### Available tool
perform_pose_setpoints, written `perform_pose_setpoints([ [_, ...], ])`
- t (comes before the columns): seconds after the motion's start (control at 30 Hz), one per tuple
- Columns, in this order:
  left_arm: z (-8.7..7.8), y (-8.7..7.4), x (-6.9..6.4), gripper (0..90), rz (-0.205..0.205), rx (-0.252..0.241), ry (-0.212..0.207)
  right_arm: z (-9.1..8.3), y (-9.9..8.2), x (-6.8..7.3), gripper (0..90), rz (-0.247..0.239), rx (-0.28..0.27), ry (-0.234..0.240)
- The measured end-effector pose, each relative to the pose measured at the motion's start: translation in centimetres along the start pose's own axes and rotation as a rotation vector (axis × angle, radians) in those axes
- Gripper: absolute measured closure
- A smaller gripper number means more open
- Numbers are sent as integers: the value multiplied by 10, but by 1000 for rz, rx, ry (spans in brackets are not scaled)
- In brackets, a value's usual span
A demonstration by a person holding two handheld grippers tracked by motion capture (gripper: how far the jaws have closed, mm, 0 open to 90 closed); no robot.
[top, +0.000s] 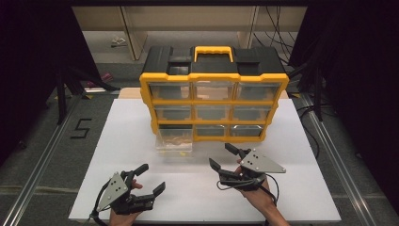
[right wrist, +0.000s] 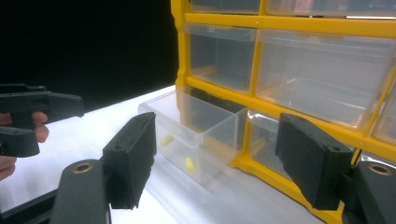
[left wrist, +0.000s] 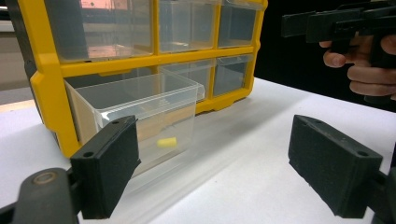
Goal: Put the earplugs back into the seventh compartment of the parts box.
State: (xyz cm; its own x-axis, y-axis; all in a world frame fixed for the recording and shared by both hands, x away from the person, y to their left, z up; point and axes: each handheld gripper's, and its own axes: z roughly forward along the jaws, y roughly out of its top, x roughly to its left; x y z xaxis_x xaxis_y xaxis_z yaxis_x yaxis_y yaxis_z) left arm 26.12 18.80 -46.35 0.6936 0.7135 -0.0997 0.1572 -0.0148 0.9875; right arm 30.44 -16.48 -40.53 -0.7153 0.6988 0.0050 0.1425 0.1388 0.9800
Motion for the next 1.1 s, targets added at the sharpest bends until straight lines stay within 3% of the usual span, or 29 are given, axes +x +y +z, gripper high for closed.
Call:
perform_pose_setpoints([
  [0.4,0,0,0,164,1,0,-1,-13,-12,-4,290,-3,0,-24],
  [1.1,-1,0,0,164,6,-5,-10,-40,-38,-9,275,36,1,-57],
])
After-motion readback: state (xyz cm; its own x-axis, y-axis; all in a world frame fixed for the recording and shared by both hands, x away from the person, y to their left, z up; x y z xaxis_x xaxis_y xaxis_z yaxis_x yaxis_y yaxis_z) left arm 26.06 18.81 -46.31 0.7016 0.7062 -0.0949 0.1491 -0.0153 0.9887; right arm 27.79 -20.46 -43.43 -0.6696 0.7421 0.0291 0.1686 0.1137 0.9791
